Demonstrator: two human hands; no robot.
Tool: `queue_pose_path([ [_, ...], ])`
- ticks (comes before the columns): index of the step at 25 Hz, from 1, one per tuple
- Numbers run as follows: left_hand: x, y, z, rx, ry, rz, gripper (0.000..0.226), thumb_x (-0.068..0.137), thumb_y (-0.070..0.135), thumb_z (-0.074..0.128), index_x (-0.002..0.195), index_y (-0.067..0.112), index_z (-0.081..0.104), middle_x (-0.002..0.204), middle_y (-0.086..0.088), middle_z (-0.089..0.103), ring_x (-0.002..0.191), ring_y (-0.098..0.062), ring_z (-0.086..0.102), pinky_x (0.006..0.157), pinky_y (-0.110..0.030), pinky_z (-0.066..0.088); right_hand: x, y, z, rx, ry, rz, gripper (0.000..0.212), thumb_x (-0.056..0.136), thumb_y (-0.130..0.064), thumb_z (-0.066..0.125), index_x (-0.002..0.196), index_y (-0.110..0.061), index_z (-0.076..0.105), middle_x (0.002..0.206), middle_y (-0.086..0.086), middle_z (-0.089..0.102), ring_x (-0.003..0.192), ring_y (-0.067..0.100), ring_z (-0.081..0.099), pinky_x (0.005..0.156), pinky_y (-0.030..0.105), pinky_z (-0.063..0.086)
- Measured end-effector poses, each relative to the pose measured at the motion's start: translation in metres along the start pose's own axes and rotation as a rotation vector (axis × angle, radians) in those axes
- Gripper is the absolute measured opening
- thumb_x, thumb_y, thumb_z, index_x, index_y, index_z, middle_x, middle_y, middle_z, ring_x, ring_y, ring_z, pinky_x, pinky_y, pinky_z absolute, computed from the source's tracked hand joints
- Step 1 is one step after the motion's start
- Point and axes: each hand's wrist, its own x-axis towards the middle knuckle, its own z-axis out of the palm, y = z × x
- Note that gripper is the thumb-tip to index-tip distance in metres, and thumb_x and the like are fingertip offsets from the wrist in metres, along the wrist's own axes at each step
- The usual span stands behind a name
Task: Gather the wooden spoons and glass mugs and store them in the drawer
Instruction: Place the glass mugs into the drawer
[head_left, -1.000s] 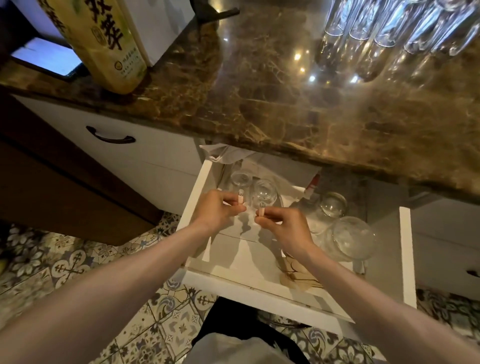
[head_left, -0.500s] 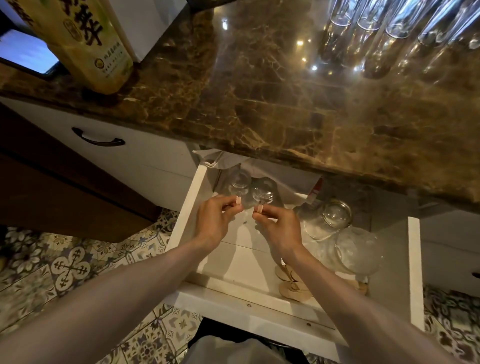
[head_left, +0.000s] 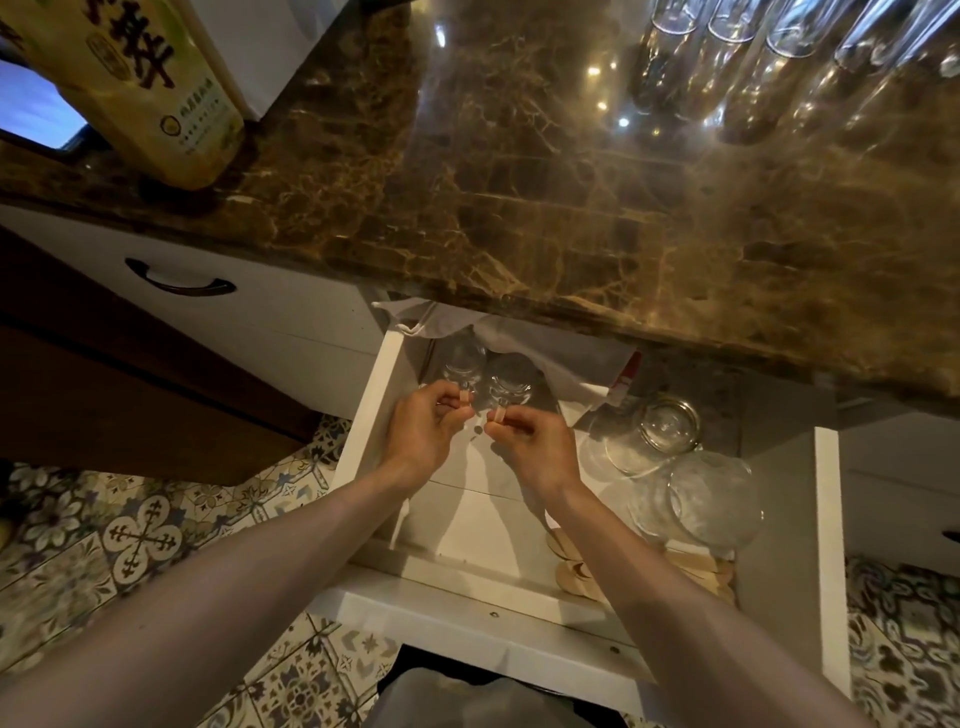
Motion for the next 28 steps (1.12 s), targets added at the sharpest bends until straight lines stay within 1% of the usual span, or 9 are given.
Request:
queue_pose_path([
  [4,0.001,0.005,0.002,-0.047,0.005,-0.078,0.010,0.084,0.001,0.065,0.093,0.006,0.065,0.082,-0.003,0.064,0.079,-0.016,0.062,0.070,-0.018,0.051,-0.002,-0.007,-0.001,-0.136,0.030,0.017,0.014,0.079,-0.015,0.073,0.091,-0.008,0.072,0.087,0.009,0.073,0.084,0.024,0.068,0.083,0.045,0.055],
  [7,0.002,0.018,0.001,-0.042,-0.095,-0.249,0.010,0.086,0.009,0.066,0.090,0.017,0.061,0.088,0.000,0.063,0.078,-0.013,0.059,0.065,-0.016,0.044,-0.008,-0.020,-0.009,-0.383,-0.015,0.077,0.030,0.078,-0.025,0.074,0.106,-0.016,0.068,0.105,0.001,0.070,0.093,0.017,0.065,0.085,0.034,0.053],
  [10,-0.012,0.034,-0.012,-0.094,-0.215,-0.355,0.029,0.086,0.023,0.066,0.114,0.017,0.059,0.114,-0.005,0.063,0.098,-0.017,0.060,0.085,-0.028,0.048,-0.024,-0.046,-0.027,-0.428,-0.139,0.121,0.042,0.081,-0.035,0.070,0.119,-0.022,0.059,0.118,-0.004,0.062,0.096,0.013,0.060,0.075,0.023,0.049],
  [13,-0.031,0.070,-0.033,0.026,-0.431,-0.237,0.056,0.074,0.052,0.065,0.123,0.027,0.054,0.125,0.005,0.057,0.113,-0.014,0.055,0.098,-0.034,0.045,-0.049,-0.085,-0.060,-0.521,-0.304,-0.003,0.043,0.081,-0.048,0.065,0.119,-0.030,0.057,0.112,-0.013,0.063,0.091,0.002,0.059,0.074,0.019,0.047],
  [16,-0.039,0.130,-0.047,0.084,-0.550,0.029,0.052,0.065,0.060,0.061,0.113,0.040,0.061,0.112,0.013,0.065,0.106,-0.006,0.060,0.088,-0.027,0.052,-0.074,-0.138,-0.104,-0.457,-0.428,-0.126,0.032,0.077,-0.058,0.062,0.105,-0.043,0.064,0.094,-0.024,0.068,0.082,-0.012,0.061,0.065,0.012,0.047],
  [19,-0.029,0.193,-0.043,-0.098,-0.507,0.219,0.029,0.073,0.040,0.063,0.100,0.031,0.071,0.098,0.003,0.073,0.089,-0.008,0.069,0.070,-0.019,0.056,-0.068,-0.181,-0.136,-0.275,-0.246,-0.297,0.016,0.082,-0.042,0.065,0.096,-0.035,0.070,0.080,-0.016,0.071,0.071,-0.004,0.064,0.062,0.014,0.049],
  [23,0.015,0.241,-0.015,-0.207,-0.337,0.296,0.015,0.089,0.014,0.056,0.097,0.017,0.069,0.090,-0.004,0.070,0.074,-0.007,0.068,0.068,-0.017,0.055,-0.020,-0.219,-0.149,-0.009,0.127,-0.380,0.012,0.084,-0.018,0.068,0.096,-0.017,0.070,0.077,-0.004,0.066,0.062,0.008,0.058,0.059,0.023,0.047],
  [25,0.044,0.260,0.000,-0.268,-0.305,0.277,0.015,0.091,0.008,0.053,0.094,0.014,0.066,0.089,-0.005,0.067,0.065,-0.006,0.066,0.061,-0.014,0.053,0.009,-0.240,-0.158,0.003,0.241,-0.415,0.021,0.085,-0.018,0.067,0.105,-0.013,0.066,0.083,-0.004,0.064,0.071,0.011,0.062,0.065,0.026,0.053],
  [28,0.089,0.278,0.017,-0.316,-0.251,0.248,0.014,0.092,0.006,0.052,0.099,0.010,0.064,0.089,-0.005,0.064,0.066,-0.011,0.062,0.054,-0.014,0.051,0.051,-0.271,-0.172,-0.029,0.387,-0.451,0.033,0.088,-0.022,0.063,0.119,-0.012,0.057,0.108,0.001,0.064,0.101,0.017,0.061,0.091,0.037,0.052],
])
